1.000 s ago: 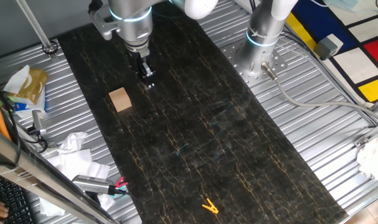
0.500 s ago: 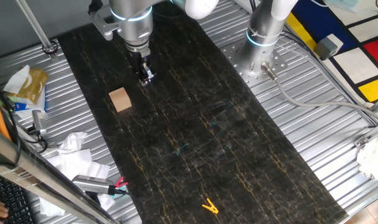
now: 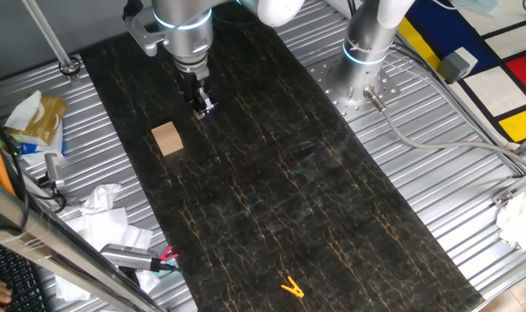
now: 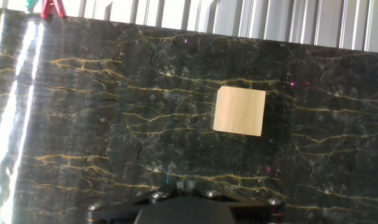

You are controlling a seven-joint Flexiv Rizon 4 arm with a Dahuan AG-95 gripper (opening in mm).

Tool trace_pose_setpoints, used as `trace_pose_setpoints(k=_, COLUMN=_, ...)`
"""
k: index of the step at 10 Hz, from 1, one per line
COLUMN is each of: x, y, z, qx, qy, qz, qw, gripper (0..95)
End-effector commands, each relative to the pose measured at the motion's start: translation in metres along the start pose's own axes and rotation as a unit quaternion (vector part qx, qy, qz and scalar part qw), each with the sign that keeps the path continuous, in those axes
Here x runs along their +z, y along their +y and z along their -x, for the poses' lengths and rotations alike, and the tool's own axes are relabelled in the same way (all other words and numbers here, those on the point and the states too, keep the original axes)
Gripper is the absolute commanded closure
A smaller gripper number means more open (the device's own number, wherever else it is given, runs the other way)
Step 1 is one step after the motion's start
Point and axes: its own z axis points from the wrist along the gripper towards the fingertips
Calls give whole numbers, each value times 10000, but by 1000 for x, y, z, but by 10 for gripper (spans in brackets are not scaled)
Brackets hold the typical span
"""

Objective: Hold a small block with the gripper and sweep it from left to right on the table

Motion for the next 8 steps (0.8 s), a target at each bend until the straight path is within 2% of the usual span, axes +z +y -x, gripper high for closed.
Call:
trace_pose_setpoints(k=1, x=0, y=0, z=0, qx=-24, qy=5, qz=1, qw=10000, gripper=760)
trace_pose_setpoints(k=2, x=0, y=0, z=0, qx=-32, qy=4, qz=1, qw=10000, gripper=570)
trace_pose_setpoints(k=8, x=0, y=0, z=0, qx=-35, qy=7, qz=-23, qw=10000, gripper=570)
